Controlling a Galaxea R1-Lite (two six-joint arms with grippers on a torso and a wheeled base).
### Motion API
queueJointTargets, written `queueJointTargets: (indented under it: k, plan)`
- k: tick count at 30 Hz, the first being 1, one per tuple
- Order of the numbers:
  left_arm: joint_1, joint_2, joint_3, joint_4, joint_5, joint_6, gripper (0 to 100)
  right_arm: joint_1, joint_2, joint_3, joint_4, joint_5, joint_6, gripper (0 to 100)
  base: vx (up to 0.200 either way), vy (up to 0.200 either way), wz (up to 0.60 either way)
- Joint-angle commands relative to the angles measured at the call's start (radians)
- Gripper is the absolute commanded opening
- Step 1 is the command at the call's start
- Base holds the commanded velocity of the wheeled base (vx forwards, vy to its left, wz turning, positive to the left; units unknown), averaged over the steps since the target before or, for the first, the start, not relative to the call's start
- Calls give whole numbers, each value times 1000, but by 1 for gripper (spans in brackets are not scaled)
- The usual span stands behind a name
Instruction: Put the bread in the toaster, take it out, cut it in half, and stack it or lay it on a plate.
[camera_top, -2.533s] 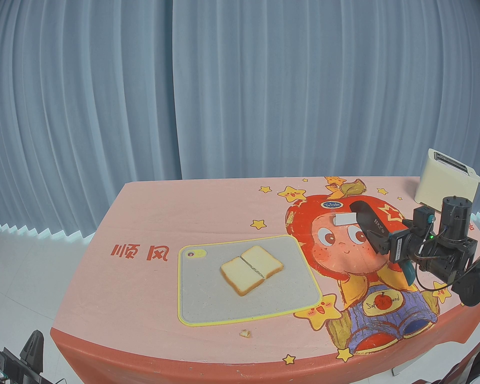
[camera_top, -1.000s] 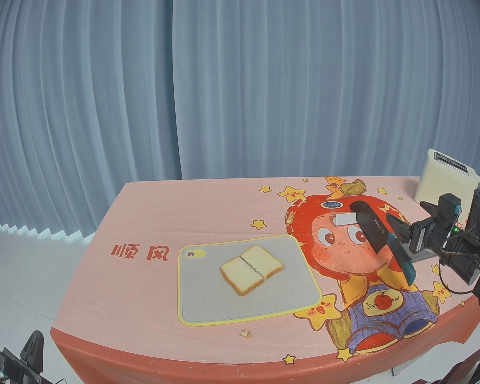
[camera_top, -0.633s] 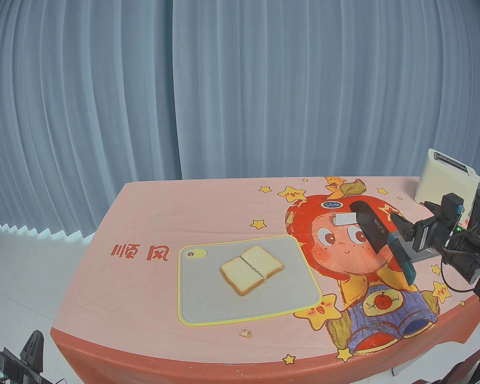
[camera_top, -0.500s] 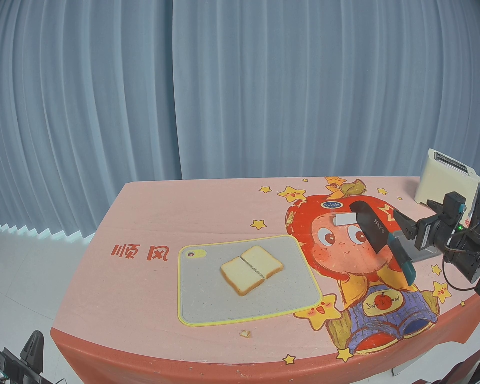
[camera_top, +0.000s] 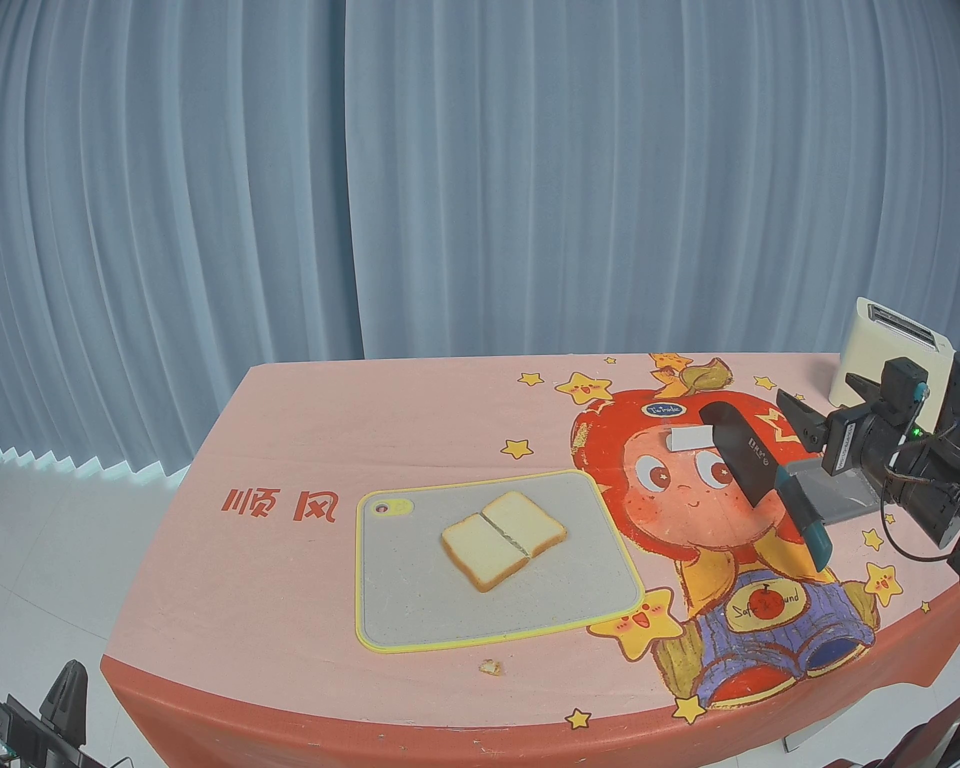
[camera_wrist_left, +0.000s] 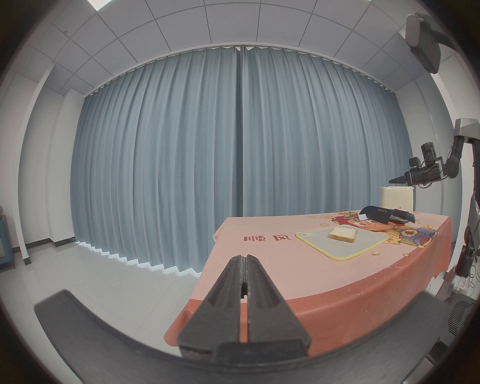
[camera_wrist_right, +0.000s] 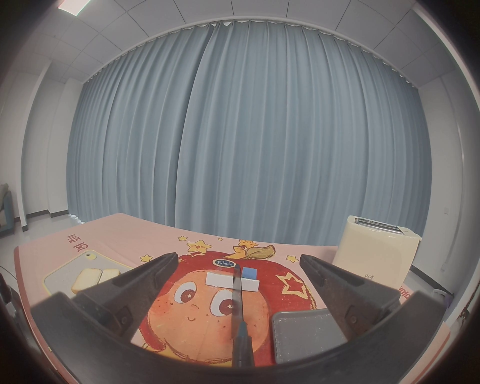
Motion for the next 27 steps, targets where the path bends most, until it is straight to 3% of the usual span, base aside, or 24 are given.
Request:
queueJointTargets:
  k: [1,10,27]
  plan:
    - [-1,-16,18,0,0,0,0,19,5,1,0,-1,2,100,0,0,0]
    - [1,-16,18,0,0,0,0,93,34,33,3,0,2,100,0,0,0]
    - [1,-16,18,0,0,0,0,129,94,-84,18,10,-9,100,0,0,0]
